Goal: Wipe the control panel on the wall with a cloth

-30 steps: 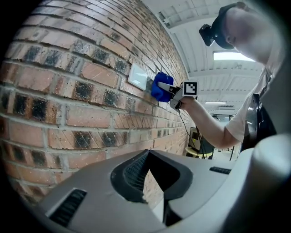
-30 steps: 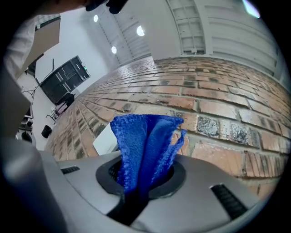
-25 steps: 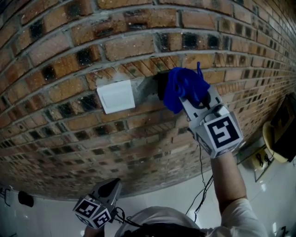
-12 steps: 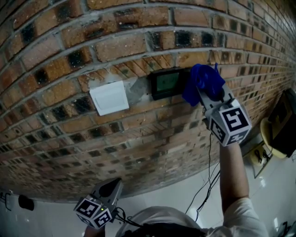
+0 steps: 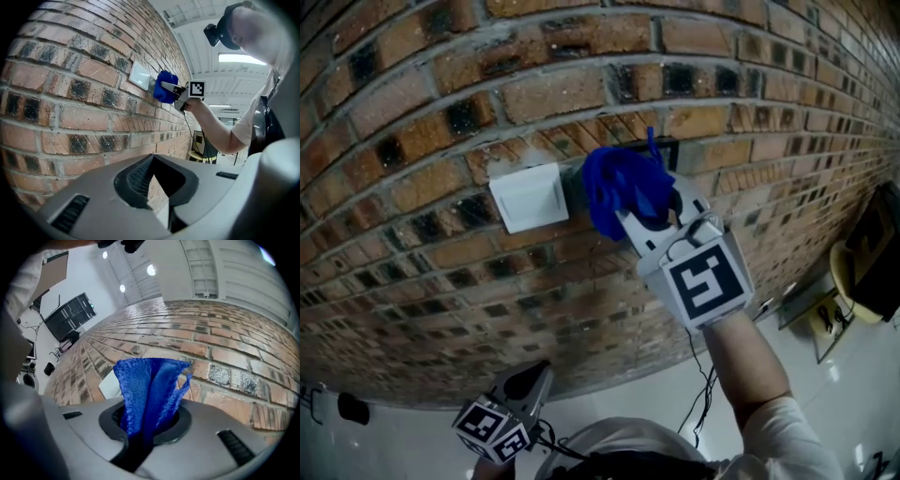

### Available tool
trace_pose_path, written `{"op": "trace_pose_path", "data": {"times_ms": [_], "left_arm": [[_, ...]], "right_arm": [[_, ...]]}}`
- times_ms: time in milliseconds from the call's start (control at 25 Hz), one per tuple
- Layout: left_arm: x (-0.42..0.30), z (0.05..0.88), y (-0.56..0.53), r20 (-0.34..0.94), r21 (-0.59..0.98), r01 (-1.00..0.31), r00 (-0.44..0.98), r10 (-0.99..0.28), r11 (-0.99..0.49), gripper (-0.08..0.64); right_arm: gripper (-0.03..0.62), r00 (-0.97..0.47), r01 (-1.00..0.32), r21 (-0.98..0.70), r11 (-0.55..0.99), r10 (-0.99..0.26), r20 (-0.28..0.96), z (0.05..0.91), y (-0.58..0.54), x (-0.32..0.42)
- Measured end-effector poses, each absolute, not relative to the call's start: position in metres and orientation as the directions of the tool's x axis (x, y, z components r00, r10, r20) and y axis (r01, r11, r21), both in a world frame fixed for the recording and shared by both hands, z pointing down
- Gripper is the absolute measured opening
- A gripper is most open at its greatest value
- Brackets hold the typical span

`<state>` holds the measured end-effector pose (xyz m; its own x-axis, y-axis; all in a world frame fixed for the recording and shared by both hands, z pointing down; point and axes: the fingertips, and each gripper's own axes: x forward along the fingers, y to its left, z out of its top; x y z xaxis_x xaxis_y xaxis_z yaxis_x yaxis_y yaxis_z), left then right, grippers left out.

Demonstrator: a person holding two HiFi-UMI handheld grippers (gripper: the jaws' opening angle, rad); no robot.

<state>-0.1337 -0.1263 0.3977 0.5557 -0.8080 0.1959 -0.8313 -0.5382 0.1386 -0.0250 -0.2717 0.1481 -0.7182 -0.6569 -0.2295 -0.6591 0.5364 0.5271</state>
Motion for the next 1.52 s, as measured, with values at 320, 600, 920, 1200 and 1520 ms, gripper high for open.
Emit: {"op": "trace_pose_path", "data": {"times_ms": [320, 600, 920, 1200, 1520], "left_arm": [[-0.145, 0.402, -0.126, 0.202, 0.151, -0.841, 0.540, -0.817, -0.519, 0.003], [-0.130, 0.402, -0.131, 0.212, 0.143, -0.823, 0.569, -0.795, -0.550, 0.003], [-0.120, 0.400, -0.134, 0.220, 0.133, -0.826, 0.564, -0.796, -0.548, 0.003], [-0.119, 0.399, -0.134, 0.225, 0.133, -0.842, 0.540, -0.811, -0.523, 0.002], [-0.108, 0.389, -0.133, 0.219, 0.109, -0.863, 0.505, -0.835, -0.493, 0.003]], "right_arm": [[0.088, -0.662, -0.726, 0.473, 0.500, -0.696, -0.280, 0.138, -0.276, 0.010], [0.089, -0.550, -0.798, 0.458, 0.391, -0.782, -0.292, 0.138, -0.314, 0.095], [0.089, -0.542, -0.809, 0.425, 0.405, -0.793, -0.277, 0.149, -0.341, 0.118], [0.089, -0.547, -0.807, 0.430, 0.405, -0.788, -0.284, 0.150, -0.340, 0.118], [0.089, -0.568, -0.788, 0.477, 0.389, -0.759, -0.320, 0.151, -0.311, 0.125]]}}
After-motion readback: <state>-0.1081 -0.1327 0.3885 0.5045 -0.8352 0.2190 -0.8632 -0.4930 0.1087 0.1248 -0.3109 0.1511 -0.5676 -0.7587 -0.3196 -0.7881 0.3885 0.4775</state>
